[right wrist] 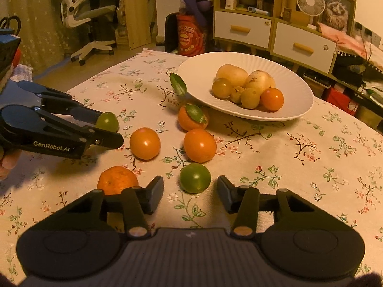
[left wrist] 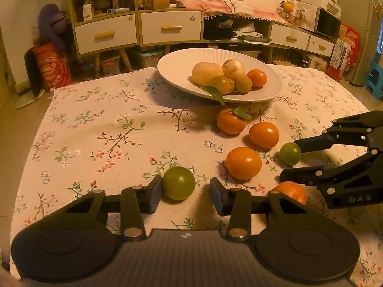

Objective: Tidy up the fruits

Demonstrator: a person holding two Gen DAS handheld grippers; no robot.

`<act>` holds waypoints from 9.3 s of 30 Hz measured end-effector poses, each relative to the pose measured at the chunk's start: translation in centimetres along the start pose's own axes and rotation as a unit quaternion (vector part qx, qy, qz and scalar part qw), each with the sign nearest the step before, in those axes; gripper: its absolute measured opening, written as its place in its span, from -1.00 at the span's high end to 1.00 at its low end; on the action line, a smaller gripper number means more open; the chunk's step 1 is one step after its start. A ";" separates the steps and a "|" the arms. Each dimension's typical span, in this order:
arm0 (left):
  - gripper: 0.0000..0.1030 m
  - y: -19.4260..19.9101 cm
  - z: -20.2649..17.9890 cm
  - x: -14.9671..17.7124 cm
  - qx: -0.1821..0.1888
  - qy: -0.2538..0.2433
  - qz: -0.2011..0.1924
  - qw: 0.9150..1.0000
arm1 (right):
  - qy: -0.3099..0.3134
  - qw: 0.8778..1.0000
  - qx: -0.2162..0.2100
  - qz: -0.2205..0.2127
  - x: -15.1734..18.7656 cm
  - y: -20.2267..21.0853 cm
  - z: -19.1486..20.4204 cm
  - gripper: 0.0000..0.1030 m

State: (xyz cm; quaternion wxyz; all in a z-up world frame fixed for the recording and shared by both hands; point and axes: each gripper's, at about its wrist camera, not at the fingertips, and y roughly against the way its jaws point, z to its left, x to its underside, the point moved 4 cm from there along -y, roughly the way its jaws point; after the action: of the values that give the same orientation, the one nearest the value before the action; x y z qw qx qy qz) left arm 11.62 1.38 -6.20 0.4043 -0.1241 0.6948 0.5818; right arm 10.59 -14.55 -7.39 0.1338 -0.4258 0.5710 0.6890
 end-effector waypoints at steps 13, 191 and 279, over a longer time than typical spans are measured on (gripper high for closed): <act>0.60 0.0 0.1 -0.2 -0.002 0.001 -0.001 1.000 | -0.001 1.000 0.005 -0.003 -0.4 0.2 -0.2 0.37; -0.84 3.1 -5.9 0.7 0.037 -0.054 0.034 0.997 | -0.062 0.995 0.075 -0.032 -1.2 4.4 -2.6 -0.91; 0.43 2.5 -3.9 -0.4 0.059 0.060 0.048 0.995 | -0.092 0.996 0.005 -0.002 -5.0 -4.1 -1.3 0.35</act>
State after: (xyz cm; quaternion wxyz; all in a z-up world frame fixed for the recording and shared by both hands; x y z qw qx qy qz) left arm 8.64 -1.57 -4.12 0.3402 -0.1006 0.7560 0.5502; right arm 16.98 -12.93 -6.43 0.1891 -0.3617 0.5586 0.7221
